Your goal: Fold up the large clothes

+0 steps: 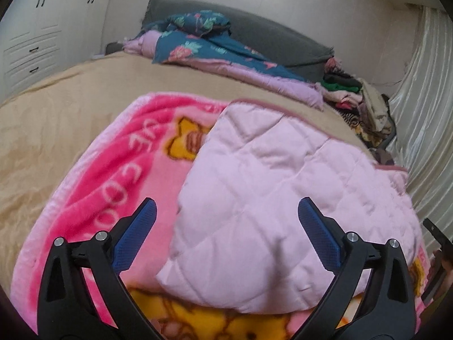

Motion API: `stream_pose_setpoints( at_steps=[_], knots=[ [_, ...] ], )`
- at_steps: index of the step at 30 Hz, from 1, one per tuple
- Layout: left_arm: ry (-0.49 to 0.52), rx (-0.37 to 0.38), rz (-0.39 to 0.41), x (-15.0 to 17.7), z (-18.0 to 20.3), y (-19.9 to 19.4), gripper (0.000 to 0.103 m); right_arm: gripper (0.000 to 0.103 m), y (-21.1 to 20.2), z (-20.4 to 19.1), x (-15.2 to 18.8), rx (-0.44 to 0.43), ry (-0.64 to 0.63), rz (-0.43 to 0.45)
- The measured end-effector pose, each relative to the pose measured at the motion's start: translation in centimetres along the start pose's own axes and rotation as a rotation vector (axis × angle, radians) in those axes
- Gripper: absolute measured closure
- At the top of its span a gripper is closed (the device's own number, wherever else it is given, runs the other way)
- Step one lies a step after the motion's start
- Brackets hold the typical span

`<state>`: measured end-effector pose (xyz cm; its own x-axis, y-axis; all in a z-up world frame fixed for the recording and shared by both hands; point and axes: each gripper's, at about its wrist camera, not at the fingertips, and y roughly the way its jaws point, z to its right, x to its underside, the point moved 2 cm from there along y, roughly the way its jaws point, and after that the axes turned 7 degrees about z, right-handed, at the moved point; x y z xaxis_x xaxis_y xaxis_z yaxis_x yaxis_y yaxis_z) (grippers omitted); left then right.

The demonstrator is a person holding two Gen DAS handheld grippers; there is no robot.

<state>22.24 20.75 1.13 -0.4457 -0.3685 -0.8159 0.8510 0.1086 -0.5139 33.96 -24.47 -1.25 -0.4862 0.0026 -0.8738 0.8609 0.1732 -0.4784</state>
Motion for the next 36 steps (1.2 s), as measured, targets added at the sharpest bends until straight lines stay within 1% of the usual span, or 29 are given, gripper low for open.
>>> stream_pose_setpoints(
  at_steps=[1,3,4,6,7,8,9,10,11,12,13,14,15,17,20,23,25,28,34,36],
  knots=[
    [-0.009,-0.001,-0.011,0.3,-0.4,0.3,0.010,0.006,0.3,0.1,0.6,-0.006,-0.009,-0.017],
    [-0.078,0.046,-0.037,1.2,-1.6,1.3,0.010,0.005,1.0,0.0,1.5,-0.020,-0.025,-0.045],
    [-0.127,0.083,-0.072,2.0,-2.3,2.1,0.010,0.005,1.6,0.0,2.0,-0.033,-0.035,-0.071],
    [-0.164,0.117,-0.151,3.2,-2.9,3.7,0.010,0.005,2.3,-0.1,2.8,-0.033,-0.043,-0.086],
    [-0.170,0.126,-0.164,3.6,-3.0,4.0,0.009,0.007,2.8,-0.2,3.2,-0.040,-0.040,-0.093],
    [-0.176,0.142,-0.168,3.9,-2.9,4.3,0.009,0.022,2.9,-0.2,3.4,-0.052,-0.037,-0.094],
    [-0.179,0.161,-0.161,4.0,-2.8,4.4,0.010,0.034,3.1,-0.5,3.6,-0.064,-0.037,-0.096],
    [-0.171,0.158,-0.152,3.9,-2.6,4.3,0.014,0.053,3.2,-0.8,3.5,-0.038,-0.053,-0.085],
    [-0.140,0.129,-0.137,3.8,-2.2,4.2,0.023,0.065,3.1,-1.0,3.3,-0.036,-0.060,-0.076],
    [-0.105,0.118,-0.119,3.5,-1.5,4.1,0.042,0.070,2.9,-1.2,3.0,-0.033,-0.066,-0.059],
    [-0.074,0.116,-0.095,3.1,-0.7,3.8,0.056,0.074,2.7,-1.7,2.5,-0.008,-0.079,-0.038],
    [-0.048,0.107,-0.079,2.9,0.0,3.4,0.060,0.078,2.7,-2.0,1.9,0.005,-0.083,-0.020],
    [-0.002,0.081,-0.056,2.4,1.0,3.1,0.066,0.079,2.7,-2.2,1.4,0.015,-0.082,-0.004],
    [0.054,0.044,-0.018,1.6,2.3,2.7,0.069,0.081,3.0,-2.5,0.1,0.033,-0.067,0.017],
    [0.074,0.028,0.007,0.4,3.2,3.2,0.071,0.082,4.3,-2.5,-1.3,0.057,-0.047,0.027],
    [0.073,0.019,0.024,-0.4,3.7,3.9,0.071,0.082,6.3,-2.3,-1.8,0.093,-0.024,-0.010],
    [0.067,0.006,0.019,-0.7,4.1,4.5,0.071,0.082,7.3,-2.3,-1.8,0.113,-0.028,-0.028],
    [0.098,-0.016,0.007,-0.6,4.6,5.5,0.071,0.082,8.6,-2.5,-1.6,0.134,-0.049,-0.047],
    [0.122,-0.016,-0.013,-0.6,4.5,6.9,0.069,0.081,10.9,-2.4,-0.5,0.161,-0.065,-0.094],
    [0.129,-0.018,-0.017,-0.5,4.5,7.2,0.069,0.081,11.3,-2.4,-0.3,0.166,-0.065,-0.097]
  ],
)
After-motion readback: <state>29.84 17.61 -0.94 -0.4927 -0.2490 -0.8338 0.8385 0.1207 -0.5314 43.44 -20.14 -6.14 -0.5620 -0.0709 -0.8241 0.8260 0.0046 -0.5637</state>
